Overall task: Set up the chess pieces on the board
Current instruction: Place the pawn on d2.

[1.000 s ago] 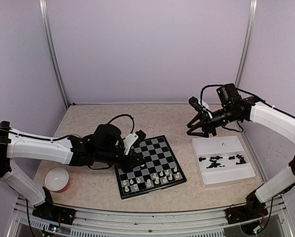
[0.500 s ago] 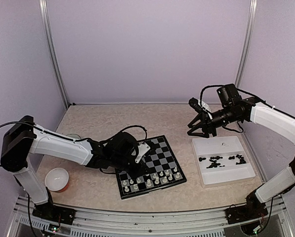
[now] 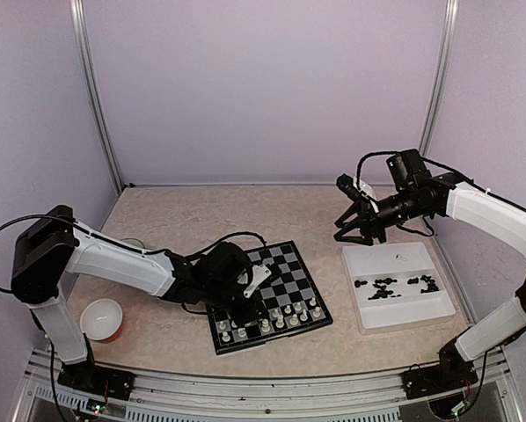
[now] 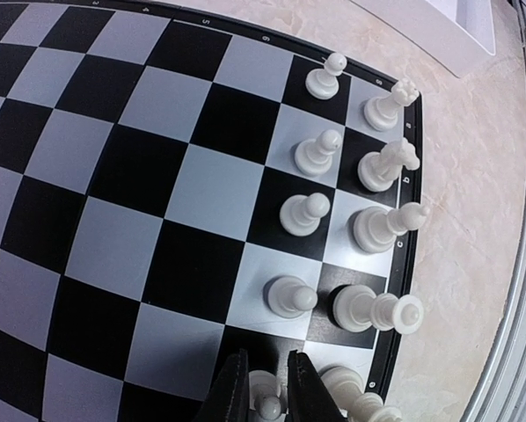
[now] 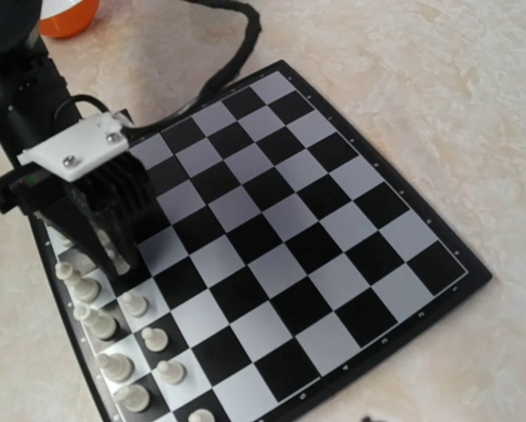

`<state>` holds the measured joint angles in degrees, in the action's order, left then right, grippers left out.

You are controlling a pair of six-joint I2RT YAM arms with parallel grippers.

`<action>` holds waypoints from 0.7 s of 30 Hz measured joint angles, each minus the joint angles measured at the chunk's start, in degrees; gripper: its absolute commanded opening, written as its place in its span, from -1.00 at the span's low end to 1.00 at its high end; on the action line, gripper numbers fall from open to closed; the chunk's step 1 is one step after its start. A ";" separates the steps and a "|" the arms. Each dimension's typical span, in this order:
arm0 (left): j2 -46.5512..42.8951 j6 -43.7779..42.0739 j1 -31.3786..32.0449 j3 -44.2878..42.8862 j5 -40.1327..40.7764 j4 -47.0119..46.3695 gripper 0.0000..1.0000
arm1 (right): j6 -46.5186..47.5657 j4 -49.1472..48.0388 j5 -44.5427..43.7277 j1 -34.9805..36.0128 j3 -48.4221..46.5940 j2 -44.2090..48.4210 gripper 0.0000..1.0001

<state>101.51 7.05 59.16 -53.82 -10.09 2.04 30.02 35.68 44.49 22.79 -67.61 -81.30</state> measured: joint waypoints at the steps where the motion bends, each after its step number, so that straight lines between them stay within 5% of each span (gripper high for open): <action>1: 0.13 -0.07 0.11 -0.13 0.09 0.13 -0.58 | 0.00 0.00 0.00 0.00 0.00 0.00 -0.07; 14: -0.26 -0.31 0.46 -0.98 2.89 1.29 -0.38 | -0.98 0.13 -1.29 -0.83 -0.17 -0.02 -0.11; 21: -8.11 -1.99 0.26 -3.34 5.42 4.48 -0.16 | -1.42 2.36 -3.26 -14.56 -4.15 -1.49 -0.29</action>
<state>93.41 5.06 59.42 -57.17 -4.67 6.52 28.60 38.04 41.23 8.23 -71.77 -82.78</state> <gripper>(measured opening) 0.391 0.404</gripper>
